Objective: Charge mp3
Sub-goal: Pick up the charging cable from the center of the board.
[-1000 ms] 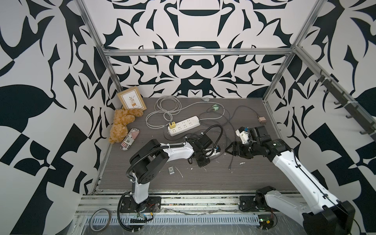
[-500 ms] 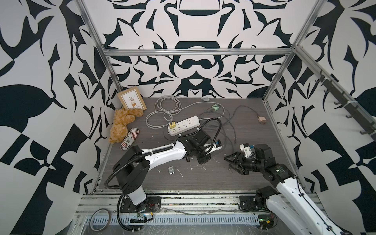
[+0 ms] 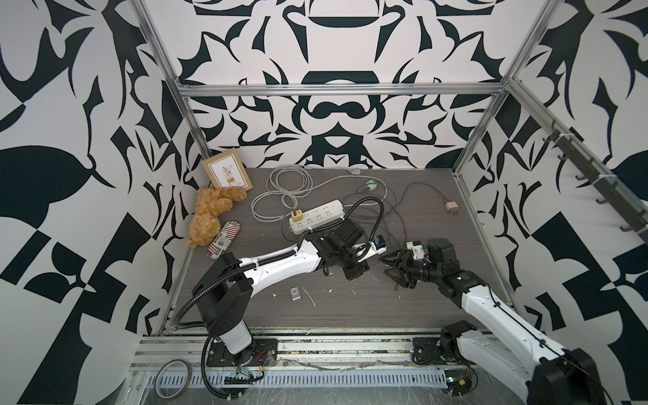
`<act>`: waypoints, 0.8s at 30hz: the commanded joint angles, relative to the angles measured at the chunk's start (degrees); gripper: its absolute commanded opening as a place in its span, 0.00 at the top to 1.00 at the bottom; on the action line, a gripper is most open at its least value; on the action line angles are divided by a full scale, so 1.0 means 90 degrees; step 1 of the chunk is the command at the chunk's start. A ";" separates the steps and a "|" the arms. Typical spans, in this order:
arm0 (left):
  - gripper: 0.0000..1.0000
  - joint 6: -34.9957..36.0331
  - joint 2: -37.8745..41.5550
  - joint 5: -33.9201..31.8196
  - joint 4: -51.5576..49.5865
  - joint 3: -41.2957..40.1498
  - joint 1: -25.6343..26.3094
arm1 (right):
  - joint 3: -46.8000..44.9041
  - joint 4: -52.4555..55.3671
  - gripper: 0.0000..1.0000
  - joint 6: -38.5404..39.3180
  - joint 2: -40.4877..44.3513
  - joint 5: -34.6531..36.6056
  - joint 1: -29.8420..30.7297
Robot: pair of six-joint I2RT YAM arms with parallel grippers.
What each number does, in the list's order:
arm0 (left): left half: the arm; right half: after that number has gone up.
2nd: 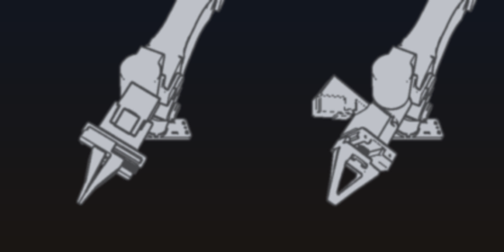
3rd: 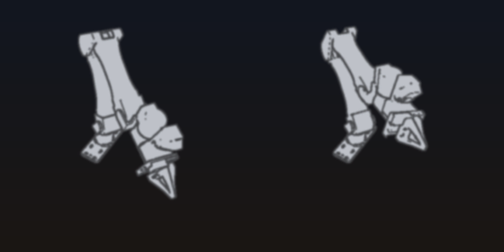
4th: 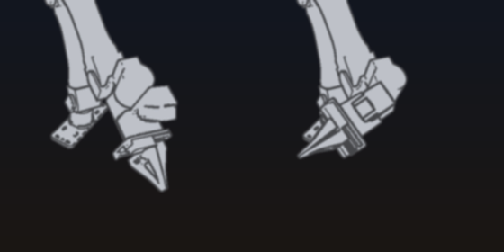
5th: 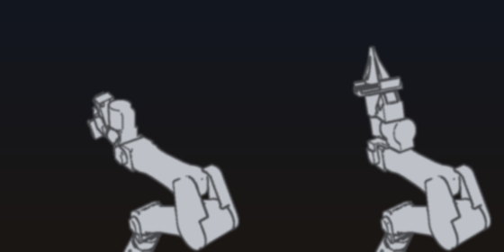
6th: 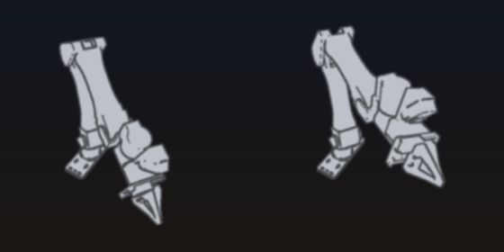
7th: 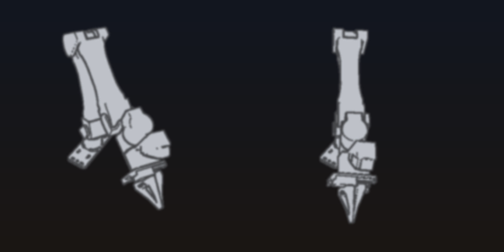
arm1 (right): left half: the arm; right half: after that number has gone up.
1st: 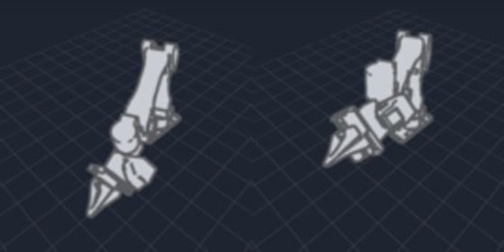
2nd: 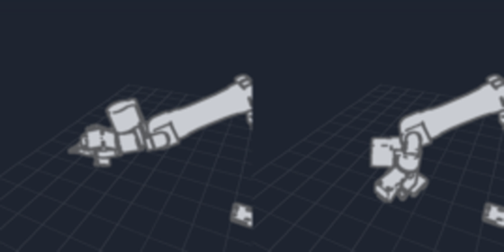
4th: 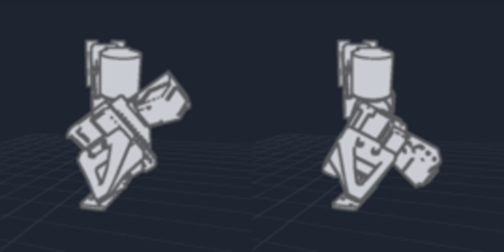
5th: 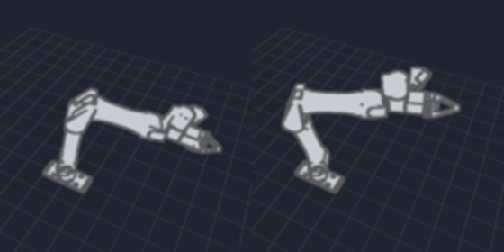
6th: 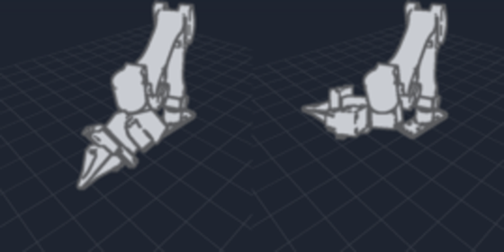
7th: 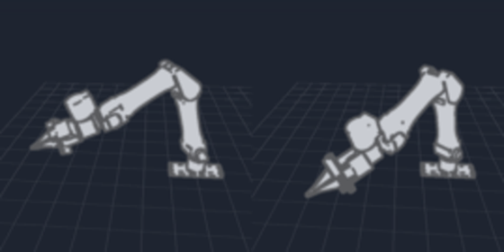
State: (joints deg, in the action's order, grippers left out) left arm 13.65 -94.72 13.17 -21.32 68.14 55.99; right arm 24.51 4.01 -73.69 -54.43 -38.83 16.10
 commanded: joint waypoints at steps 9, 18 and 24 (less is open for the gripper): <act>0.91 -0.0089 0.0046 -0.0115 -0.0004 0.0202 0.0242 | 0.0331 -0.1462 0.68 -0.0620 -0.1520 0.0877 0.0935; 0.35 -0.2455 0.1106 -0.1302 0.0816 -0.0384 0.0196 | 0.1076 -0.0664 1.00 -0.0722 -0.0885 0.1408 0.1086; 0.16 -0.6668 0.2907 -0.2069 0.2589 -0.1921 0.0176 | 0.1582 -0.0845 1.00 -0.0780 -0.0897 0.1726 0.0985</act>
State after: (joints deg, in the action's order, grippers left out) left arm -22.83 -73.36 0.08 -8.29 55.51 57.71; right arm 35.53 -2.63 -80.71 -62.72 -26.13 25.26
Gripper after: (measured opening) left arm 0.837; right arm 0.055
